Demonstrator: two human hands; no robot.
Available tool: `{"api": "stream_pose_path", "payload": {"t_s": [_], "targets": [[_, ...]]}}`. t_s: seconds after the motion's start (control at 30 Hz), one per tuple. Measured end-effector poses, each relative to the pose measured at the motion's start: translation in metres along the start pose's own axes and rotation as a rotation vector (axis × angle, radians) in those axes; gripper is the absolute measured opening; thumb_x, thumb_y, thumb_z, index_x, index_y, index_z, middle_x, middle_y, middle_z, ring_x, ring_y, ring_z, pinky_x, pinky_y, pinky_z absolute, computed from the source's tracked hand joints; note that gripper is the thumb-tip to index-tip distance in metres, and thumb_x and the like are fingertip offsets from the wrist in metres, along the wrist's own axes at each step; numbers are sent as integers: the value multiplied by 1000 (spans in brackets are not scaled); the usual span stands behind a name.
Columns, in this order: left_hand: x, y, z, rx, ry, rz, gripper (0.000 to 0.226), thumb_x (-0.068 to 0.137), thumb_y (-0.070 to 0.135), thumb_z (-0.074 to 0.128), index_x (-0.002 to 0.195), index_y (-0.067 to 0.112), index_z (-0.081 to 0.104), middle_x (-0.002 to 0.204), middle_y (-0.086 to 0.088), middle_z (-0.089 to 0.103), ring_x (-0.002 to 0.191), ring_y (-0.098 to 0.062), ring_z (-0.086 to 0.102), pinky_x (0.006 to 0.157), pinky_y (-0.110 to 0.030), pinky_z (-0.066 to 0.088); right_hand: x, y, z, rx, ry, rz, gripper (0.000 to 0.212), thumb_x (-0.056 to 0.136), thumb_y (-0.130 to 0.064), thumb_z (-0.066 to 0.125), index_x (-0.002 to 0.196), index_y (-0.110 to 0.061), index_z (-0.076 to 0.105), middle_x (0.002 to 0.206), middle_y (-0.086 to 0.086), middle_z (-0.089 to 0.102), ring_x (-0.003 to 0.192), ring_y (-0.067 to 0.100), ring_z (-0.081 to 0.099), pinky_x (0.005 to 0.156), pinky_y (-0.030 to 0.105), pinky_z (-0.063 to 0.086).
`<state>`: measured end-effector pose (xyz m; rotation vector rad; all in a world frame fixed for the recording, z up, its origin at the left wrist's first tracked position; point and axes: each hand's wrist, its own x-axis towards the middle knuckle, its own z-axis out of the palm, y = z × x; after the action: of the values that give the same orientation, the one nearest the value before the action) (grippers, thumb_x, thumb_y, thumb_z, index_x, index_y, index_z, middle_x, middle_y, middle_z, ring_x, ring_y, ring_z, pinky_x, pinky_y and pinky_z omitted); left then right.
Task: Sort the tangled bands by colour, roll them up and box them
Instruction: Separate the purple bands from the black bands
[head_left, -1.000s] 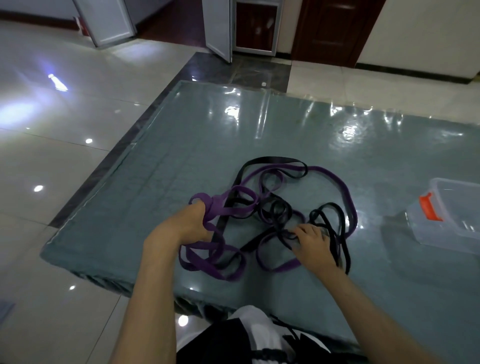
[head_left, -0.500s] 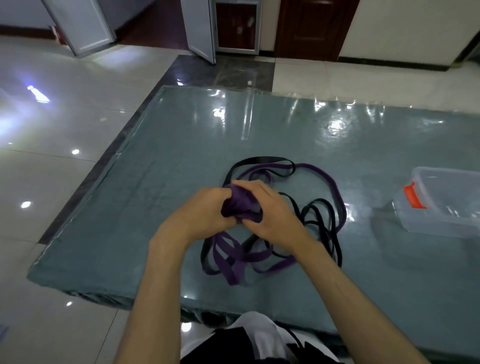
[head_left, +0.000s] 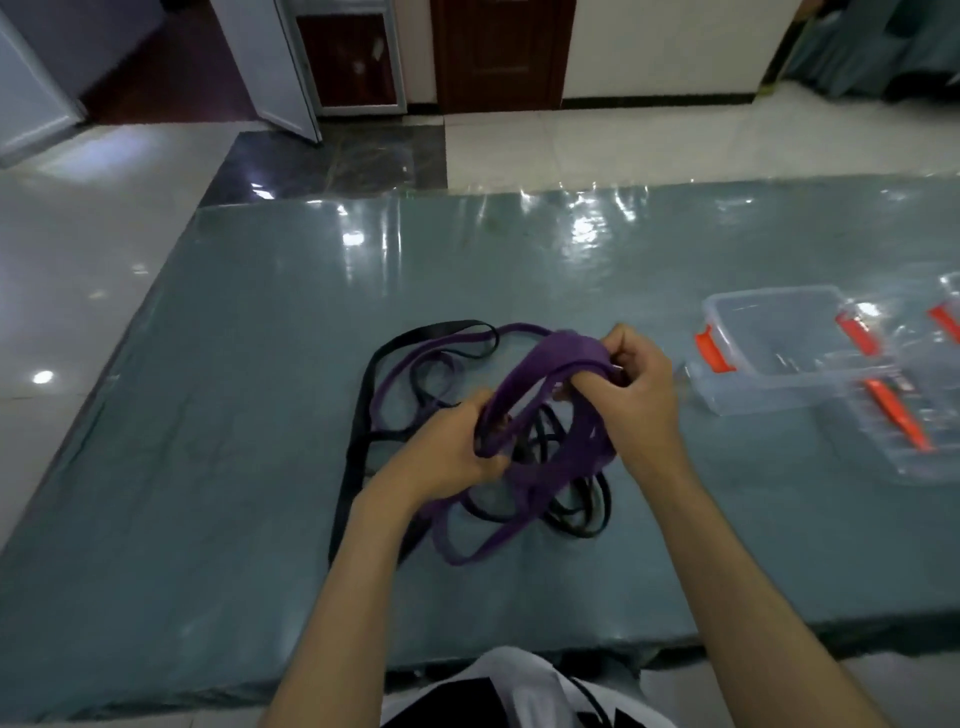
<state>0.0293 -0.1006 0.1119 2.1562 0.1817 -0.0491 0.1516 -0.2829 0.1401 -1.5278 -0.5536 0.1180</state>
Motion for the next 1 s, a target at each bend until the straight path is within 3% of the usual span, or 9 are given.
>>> {"api": "stream_pose_path", "payload": {"t_s": [0.17,0.27,0.33,0.43,0.53,0.67,0.83,0.93,1.0], "targets": [[28,16,13,-114,59,32,21,98,28,74,113,38,64,101,14,75,98,-6,74,92,-31,59,10,13,-68,92,52,199,39,79,-23,81,111,-33,62,96,8,70,76,34,75,70,33,64],[54,49,27,-270,156,29,23,97,25,75,111,38,61,100,6,78,90,-14,78,82,-22,60,8,38,-110,-54,44,354,26,84,-13,85,103,-27,71,94,6,73,86,31,73,84,44,61],[74,71,46,-321,210,1,29,91,31,80,111,35,59,100,4,77,84,-18,78,76,-24,61,1,53,-133,-50,47,489,14,90,-9,80,97,-20,72,91,9,72,81,26,73,80,43,58],[104,98,92,-308,192,-24,29,88,35,83,106,34,59,99,5,75,89,-16,74,81,-27,60,-8,68,-161,172,158,704,10,98,-12,71,107,-10,71,96,13,73,74,21,73,71,37,56],[129,122,148,-374,109,-54,27,92,33,80,108,30,60,106,1,72,94,-20,73,84,-25,59,-7,72,-193,446,315,826,16,103,-14,62,118,-7,66,94,13,73,83,27,73,80,47,58],[155,146,215,-422,30,-95,25,91,38,76,110,34,61,104,8,72,93,-21,75,85,-38,63,-2,66,-253,557,470,805,12,105,-7,55,112,-8,65,97,15,72,89,31,71,85,52,59],[185,173,273,-619,-76,-100,22,90,35,78,106,43,65,103,8,74,95,-22,78,77,-31,62,9,65,-336,300,577,593,23,96,-1,62,109,-20,61,97,9,73,83,22,74,77,43,60],[203,177,304,-703,-64,-79,28,88,25,81,110,35,67,107,-3,74,94,-24,74,83,-40,63,14,77,-374,146,619,471,28,92,-3,65,105,-27,66,94,0,75,76,14,72,67,29,58],[217,172,326,-693,-18,-86,31,91,15,81,116,22,65,112,-9,73,95,-20,70,83,-33,62,13,97,-393,-17,583,454,31,91,-1,67,103,-30,68,94,0,74,83,19,71,75,34,58]]}}
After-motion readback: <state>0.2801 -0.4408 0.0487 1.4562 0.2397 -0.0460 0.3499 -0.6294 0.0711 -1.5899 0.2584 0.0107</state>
